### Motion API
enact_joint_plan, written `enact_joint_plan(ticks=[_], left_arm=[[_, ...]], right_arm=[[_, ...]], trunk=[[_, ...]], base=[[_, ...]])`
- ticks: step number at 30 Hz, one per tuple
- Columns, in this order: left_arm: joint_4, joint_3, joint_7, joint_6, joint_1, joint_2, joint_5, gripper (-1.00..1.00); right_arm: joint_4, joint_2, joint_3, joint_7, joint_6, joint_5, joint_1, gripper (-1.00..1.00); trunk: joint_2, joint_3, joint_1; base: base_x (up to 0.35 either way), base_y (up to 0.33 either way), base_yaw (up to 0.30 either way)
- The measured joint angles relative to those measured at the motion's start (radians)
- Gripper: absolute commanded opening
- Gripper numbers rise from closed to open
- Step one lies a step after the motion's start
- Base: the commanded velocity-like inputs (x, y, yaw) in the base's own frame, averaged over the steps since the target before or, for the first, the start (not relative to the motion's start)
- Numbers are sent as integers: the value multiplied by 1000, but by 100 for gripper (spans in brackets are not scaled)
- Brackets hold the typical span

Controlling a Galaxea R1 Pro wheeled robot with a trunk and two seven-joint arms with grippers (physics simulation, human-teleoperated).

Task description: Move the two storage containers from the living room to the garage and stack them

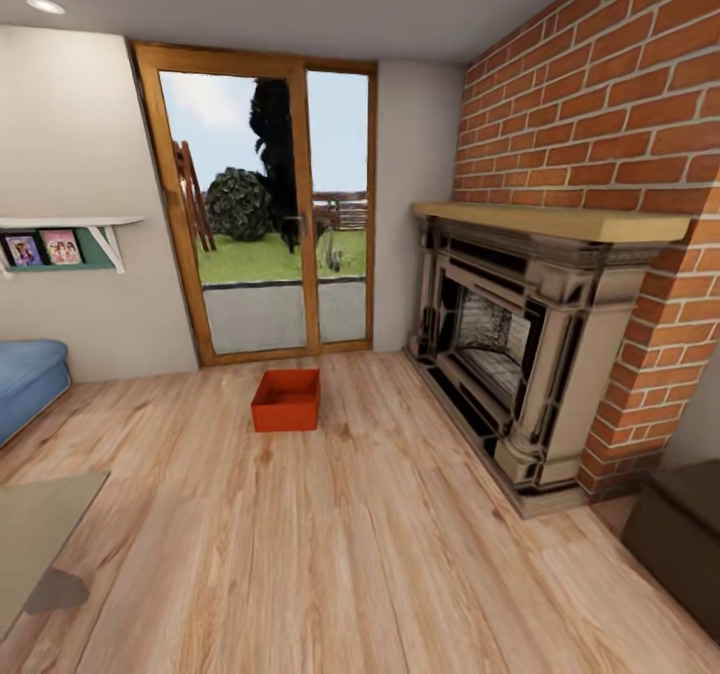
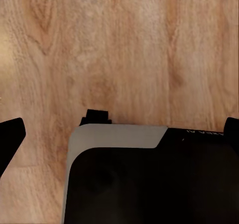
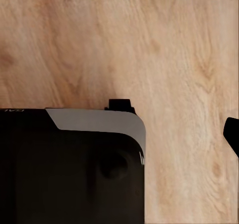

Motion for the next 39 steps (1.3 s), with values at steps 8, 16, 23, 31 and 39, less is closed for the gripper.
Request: enact_joint_plan(ticks=[8,16,23,31,39], left_arm=[[0,0,0,-2,0,1,1,100],[-1,0,0,-4,0,2,1,100],[0,0,0,-4,0,2,1,100],[1,0,-1,-4,0,2,1,100],[0,0,-1,-4,0,2,1,100]], right_arm=[[0,0,0,0,0,0,0,100],[0,0,0,0,0,0,0,100],[0,0,0,0,0,0,0,100],[0,0,0,0,0,0,0,100],[0,0,0,0,0,0,0,100]], trunk=[[0,0,0],[0,0,1],[0,0,0],[0,0,0],[0,0,0]], base=[[158,0,270],[8,0,270],[105,0,270],[314,0,270],[322,0,263]])
